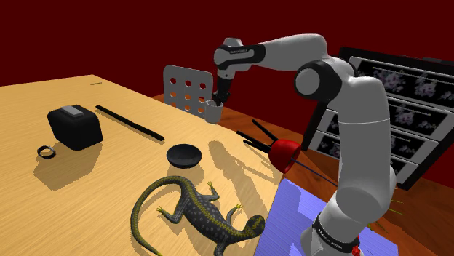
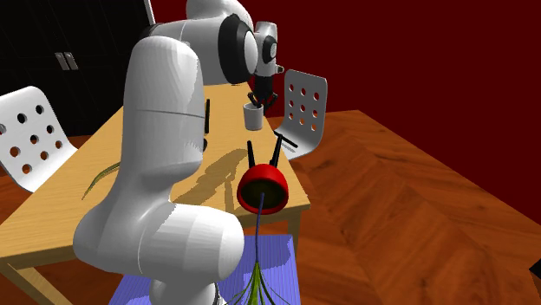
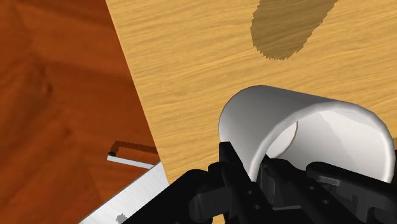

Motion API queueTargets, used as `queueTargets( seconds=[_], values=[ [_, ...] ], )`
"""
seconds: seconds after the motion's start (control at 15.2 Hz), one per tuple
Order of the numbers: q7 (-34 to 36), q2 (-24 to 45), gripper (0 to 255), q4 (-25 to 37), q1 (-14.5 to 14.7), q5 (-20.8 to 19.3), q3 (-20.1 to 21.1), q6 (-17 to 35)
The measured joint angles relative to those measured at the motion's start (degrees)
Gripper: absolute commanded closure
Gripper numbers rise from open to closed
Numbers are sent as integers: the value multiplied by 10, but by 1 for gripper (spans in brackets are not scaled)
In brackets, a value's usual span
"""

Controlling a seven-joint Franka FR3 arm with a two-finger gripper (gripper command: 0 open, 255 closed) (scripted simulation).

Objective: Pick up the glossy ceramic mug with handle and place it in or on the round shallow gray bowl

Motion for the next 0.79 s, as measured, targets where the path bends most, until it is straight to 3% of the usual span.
queueTargets(
  seconds=[0.46,0.79],
  values=[
    [4,-4,255,47,-2,-2,-1,-51],
    [45,-62,255,-25,34,-11,8,-34]
  ],
)
